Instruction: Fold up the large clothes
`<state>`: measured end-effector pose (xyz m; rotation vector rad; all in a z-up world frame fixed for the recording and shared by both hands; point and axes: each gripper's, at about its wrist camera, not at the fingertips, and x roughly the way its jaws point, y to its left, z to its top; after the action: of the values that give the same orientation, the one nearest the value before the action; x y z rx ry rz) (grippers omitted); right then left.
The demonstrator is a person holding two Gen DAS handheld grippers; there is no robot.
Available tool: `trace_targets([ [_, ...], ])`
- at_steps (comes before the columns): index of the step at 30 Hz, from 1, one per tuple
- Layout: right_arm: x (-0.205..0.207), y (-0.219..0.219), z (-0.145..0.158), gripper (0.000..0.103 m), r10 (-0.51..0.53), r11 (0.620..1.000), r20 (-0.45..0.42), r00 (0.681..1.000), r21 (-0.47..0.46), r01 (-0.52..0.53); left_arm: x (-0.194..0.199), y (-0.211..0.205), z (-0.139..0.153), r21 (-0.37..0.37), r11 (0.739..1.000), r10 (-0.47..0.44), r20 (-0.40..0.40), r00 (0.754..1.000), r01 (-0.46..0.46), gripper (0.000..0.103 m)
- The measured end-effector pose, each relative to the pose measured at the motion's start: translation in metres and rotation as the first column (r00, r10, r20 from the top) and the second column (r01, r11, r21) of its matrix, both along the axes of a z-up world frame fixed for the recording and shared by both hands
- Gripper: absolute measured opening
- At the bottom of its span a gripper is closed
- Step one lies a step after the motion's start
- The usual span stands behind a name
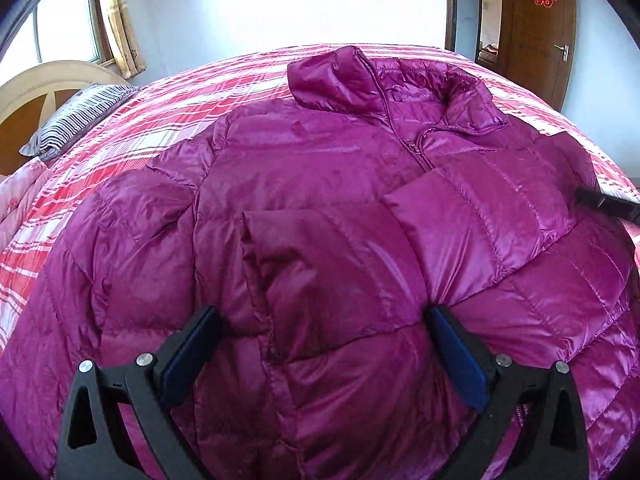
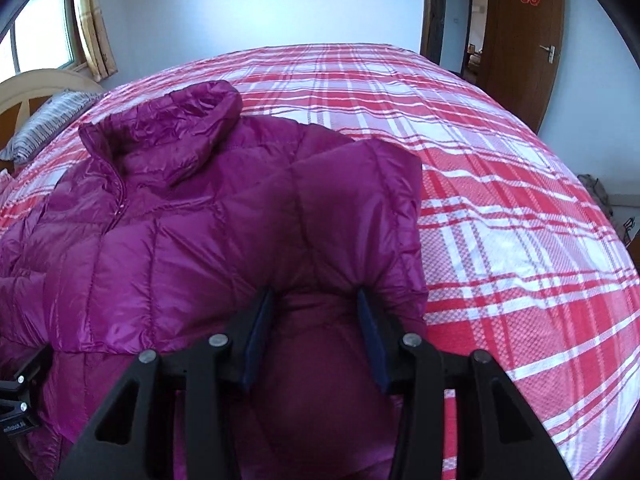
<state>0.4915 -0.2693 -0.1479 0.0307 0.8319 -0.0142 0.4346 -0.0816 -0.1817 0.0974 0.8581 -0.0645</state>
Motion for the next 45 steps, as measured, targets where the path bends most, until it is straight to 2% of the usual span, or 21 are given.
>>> trace_targets([
  [1, -0.002, -0.003, 0.009, 0.046, 0.002, 1.000, 0.011, 1.000, 0.018, -0.002, 0.000, 0.000, 0.000, 0.000, 1.000, 0.001, 0.002, 1.000, -0.001, 0.102],
  [4, -0.014, -0.016, 0.045, 0.049, -0.023, 0.993, 0.118, 0.993, 0.115, 0.009, -0.001, -0.002, 0.001, 0.007, 1.000, 0.002, 0.005, 1.000, -0.002, 0.102],
  [6, -0.011, -0.017, 0.063, 0.050, -0.044, 0.992, 0.176, 0.983, 0.128, 0.021, -0.001, -0.001, 0.001, 0.005, 1.000, 0.002, 0.006, 1.000, -0.002, 0.102],
  [10, 0.021, -0.007, 0.056, 0.050, -0.020, 0.990, 0.145, 0.989, 0.139, -0.001, -0.001, -0.001, 0.001, -0.003, 1.000, 0.003, 0.004, 1.000, -0.003, 0.102],
  [14, 0.049, -0.009, 0.019, 0.047, -0.043, 0.990, 0.058, 0.997, 0.138, 0.035, -0.001, -0.001, 0.001, -0.005, 1.000, 0.002, 0.003, 1.000, -0.002, 0.102],
  [17, 0.051, -0.012, -0.003, 0.047, -0.035, 0.988, 0.029, 0.999, 0.152, 0.031, -0.001, 0.000, 0.000, -0.007, 1.000, 0.002, 0.003, 1.000, -0.002, 0.102],
  [22, 0.049, -0.008, -0.005, 0.047, -0.033, 0.992, 0.028, 0.999, 0.119, 0.029, -0.001, 0.000, 0.000, -0.007, 1.000, 0.002, 0.005, 1.000, -0.002, 0.102],
  [25, 0.051, -0.003, -0.003, 0.047, -0.031, 0.996, 0.020, 0.999, 0.083, 0.029, -0.001, 0.002, -0.001, -0.014, 1.000, 0.001, 0.002, 1.000, -0.001, 0.102],
  [28, 0.045, 0.007, 0.011, 0.049, -0.039, 0.999, 0.005, 0.999, 0.021, 0.039, 0.000, 0.003, -0.001, -0.024, 1.000, 0.001, -0.001, 1.000, -0.001, 0.102],
  [30, 0.025, 0.014, 0.030, 0.052, -0.016, 0.997, 0.034, 0.999, 0.081, 0.013, 0.000, 0.003, -0.001, -0.027, 1.000, 0.001, -0.002, 1.000, -0.001, 0.102],
  [32, -0.006, 0.040, 0.051, 0.058, 0.051, 0.996, 0.082, 0.995, 0.074, -0.057, 0.000, 0.003, 0.000, -0.027, 1.000, 0.001, -0.001, 1.000, -0.001, 0.102],
  [34, -0.028, 0.063, 0.057, 0.060, 0.110, 0.991, 0.111, 0.988, 0.061, -0.117, 0.000, 0.004, 0.000, -0.029, 1.000, 0.001, -0.001, 1.000, -0.001, 0.102],
  [36, -0.041, 0.080, 0.051, 0.060, 0.138, 0.989, 0.109, 0.984, 0.046, -0.143, 0.000, 0.004, 0.000, -0.033, 0.999, 0.001, -0.001, 1.000, -0.001, 0.102],
  [39, -0.041, 0.097, 0.026, 0.060, 0.161, 0.987, 0.081, 0.984, -0.001, -0.161, 0.000, 0.004, 0.000, -0.034, 0.999, 0.001, -0.001, 1.000, -0.001, 0.102],
  [42, -0.033, 0.095, -0.005, 0.061, 0.140, 0.990, 0.018, 0.990, 0.028, -0.141, 0.000, 0.004, 0.000, -0.032, 0.999, 0.000, -0.002, 1.000, 0.000, 0.102],
  [45, -0.031, 0.089, -0.012, 0.062, 0.137, 0.989, 0.010, 0.990, 0.049, -0.138, 0.001, 0.005, -0.001, -0.036, 0.999, -0.001, -0.007, 1.000, 0.001, 0.102],
])
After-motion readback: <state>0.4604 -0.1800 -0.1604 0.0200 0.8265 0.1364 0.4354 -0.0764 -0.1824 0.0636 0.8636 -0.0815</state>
